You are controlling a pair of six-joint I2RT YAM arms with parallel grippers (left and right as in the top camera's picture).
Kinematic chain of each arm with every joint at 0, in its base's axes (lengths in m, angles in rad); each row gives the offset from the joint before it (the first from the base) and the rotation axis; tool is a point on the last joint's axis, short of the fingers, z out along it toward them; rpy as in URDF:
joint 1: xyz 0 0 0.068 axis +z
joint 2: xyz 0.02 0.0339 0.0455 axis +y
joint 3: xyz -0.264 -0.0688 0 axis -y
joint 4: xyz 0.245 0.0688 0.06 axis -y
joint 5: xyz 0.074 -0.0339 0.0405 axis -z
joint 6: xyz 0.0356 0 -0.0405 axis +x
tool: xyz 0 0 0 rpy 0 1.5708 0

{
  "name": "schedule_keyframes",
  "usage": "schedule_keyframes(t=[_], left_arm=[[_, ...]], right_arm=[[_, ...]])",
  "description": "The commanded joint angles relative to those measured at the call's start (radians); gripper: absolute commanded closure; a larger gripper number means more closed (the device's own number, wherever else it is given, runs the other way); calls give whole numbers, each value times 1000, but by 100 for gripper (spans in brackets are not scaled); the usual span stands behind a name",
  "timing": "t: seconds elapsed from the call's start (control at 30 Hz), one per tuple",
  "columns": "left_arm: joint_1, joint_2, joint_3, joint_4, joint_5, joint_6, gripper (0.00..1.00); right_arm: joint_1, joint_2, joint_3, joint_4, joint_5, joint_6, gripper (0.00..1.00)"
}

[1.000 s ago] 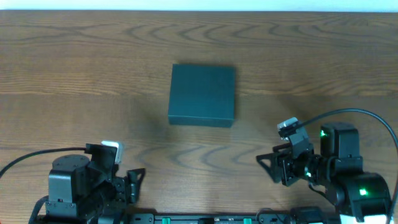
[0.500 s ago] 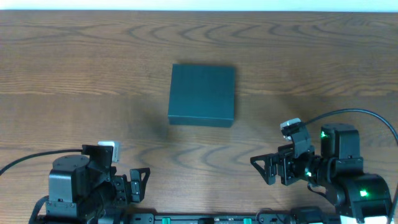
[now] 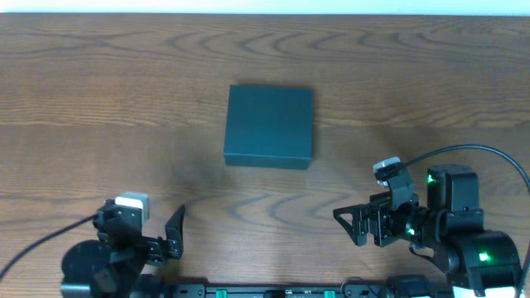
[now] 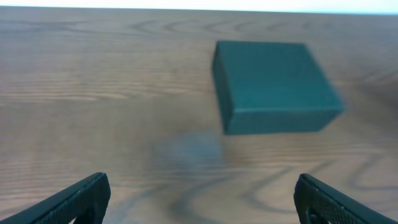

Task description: Pack container

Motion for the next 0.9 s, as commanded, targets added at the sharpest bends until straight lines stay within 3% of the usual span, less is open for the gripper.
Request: schedule_keyframes(t=[0.0, 0.3, 0.87], left_arm=[[23, -90, -138, 51, -51, 97, 5], [33, -190, -391, 209, -60, 24, 5], [32, -190, -512, 198, -55, 0, 4]], right_arm=[[12, 0, -3, 0, -14, 17, 1], [12, 0, -3, 0, -14, 17, 1], [12, 0, -3, 0, -14, 17, 1]])
